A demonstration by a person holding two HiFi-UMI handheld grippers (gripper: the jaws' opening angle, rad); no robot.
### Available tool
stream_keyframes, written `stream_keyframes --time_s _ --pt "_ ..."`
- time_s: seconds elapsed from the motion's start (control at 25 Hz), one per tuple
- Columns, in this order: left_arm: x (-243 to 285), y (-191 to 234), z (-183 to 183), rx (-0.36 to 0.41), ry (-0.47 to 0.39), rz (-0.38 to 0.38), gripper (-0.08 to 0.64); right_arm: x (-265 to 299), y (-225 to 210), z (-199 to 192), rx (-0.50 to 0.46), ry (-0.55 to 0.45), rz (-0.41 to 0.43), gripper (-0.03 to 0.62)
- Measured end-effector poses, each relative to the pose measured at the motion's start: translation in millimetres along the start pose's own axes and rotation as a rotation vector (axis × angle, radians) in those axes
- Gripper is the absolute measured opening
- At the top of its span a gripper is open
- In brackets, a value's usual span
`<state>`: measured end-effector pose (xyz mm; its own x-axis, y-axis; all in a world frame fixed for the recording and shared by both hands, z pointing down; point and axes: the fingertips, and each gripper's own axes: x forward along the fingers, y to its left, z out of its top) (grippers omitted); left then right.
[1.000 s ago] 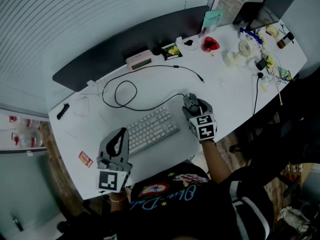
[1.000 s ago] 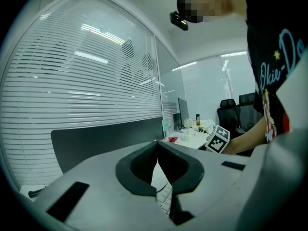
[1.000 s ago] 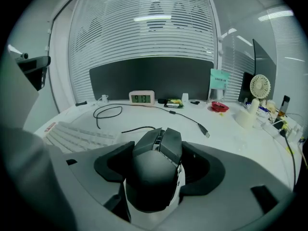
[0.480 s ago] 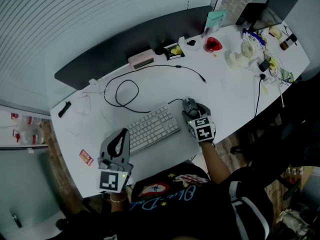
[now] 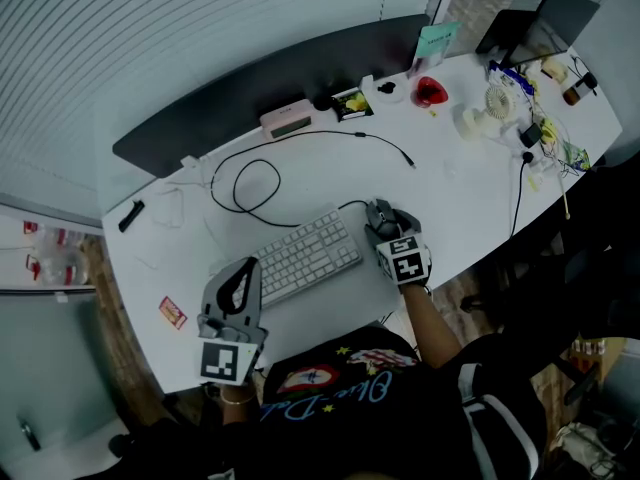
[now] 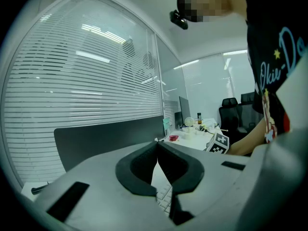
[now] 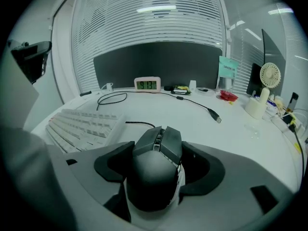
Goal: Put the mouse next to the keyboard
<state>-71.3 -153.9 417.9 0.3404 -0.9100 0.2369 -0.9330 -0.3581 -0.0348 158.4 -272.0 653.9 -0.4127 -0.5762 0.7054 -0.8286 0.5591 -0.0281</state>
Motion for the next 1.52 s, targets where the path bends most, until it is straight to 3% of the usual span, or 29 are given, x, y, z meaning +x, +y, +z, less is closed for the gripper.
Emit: stream_keyframes --time_s 0.64,1.04,1.44,1.52 --pt "-5.0 -2.2 1.4 -0.002 -0.007 0.005 0.000 -2.7 -1.4 -1.3 0.026 -0.066 -0.015 0.299" --pt "-9.4 -3.3 2.0 -0.001 -0.020 0.002 0.000 -33.7 3.3 45.9 0.023 -0.187 0.005 0.295" --pt "-14.1 3.9 6.0 -0.010 -0.056 0.014 0.000 -84.1 22.4 113.6 0.017 -0.401 0.050 0.016" --pt "-16.4 6.7 5.9 -0.012 -0.064 0.022 0.000 -95.7 28.2 127.2 0.009 -0.444 0.070 0.007"
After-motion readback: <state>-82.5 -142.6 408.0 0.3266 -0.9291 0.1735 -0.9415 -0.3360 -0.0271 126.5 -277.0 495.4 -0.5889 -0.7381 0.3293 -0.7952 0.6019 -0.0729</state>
